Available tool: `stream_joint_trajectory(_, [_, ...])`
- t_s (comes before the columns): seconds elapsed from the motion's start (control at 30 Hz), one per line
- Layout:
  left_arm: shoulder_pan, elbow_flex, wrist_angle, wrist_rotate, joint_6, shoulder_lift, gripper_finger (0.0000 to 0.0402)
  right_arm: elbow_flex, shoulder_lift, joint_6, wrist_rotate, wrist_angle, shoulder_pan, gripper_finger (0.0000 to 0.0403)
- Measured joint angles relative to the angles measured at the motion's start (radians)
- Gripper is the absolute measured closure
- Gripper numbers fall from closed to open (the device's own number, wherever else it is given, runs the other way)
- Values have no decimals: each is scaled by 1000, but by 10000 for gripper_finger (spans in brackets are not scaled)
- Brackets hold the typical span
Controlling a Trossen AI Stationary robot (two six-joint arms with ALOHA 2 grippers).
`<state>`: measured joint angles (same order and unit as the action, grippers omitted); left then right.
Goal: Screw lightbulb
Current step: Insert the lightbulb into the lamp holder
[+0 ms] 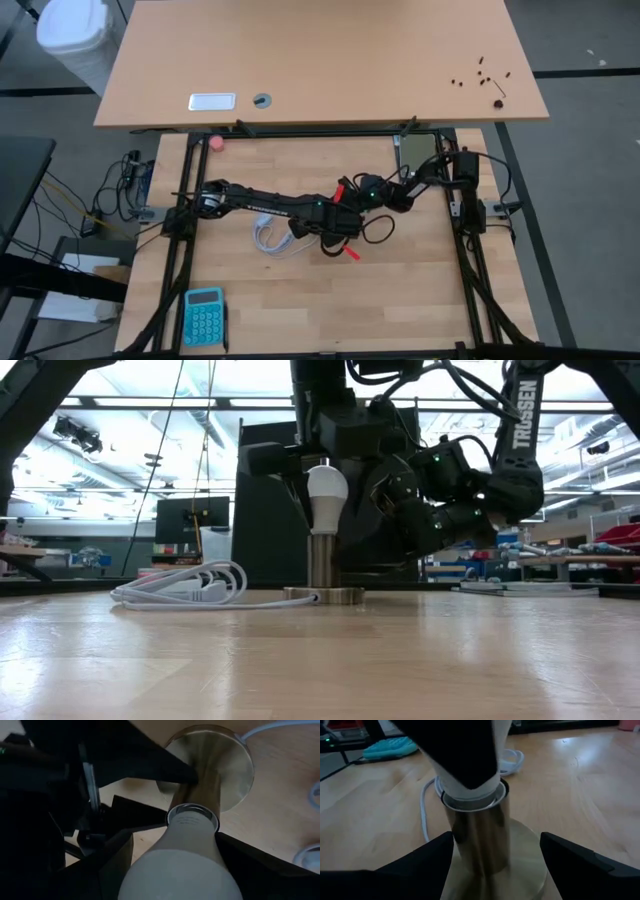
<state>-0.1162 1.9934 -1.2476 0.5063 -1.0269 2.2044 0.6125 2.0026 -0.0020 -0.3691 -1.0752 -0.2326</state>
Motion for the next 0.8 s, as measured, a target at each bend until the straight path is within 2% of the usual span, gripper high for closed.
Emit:
stream_joint_trajectory(0.3, [-4, 0, 14, -18, -44, 0, 120, 0, 0, -100, -222, 2, -53, 94])
stream_joint_trajectory(0.4, [-9, 0, 27, -22, -47, 0, 120, 0, 0, -119, -231, 10, -67, 94])
stream_joint_trajectory(0.53, [-10, 0, 25, -21, -39, 0, 120, -18, 0, -24, -199, 23, -84, 94])
stream_joint_trajectory(0.6, [-9, 0, 24, -20, -38, 0, 120, -37, 0, -17, -125, 14, -53, 94])
stream_joint_trajectory(0.8, [-9, 0, 23, -7, -37, 2, 120, -69, 0, 10, 216, -21, 111, 94])
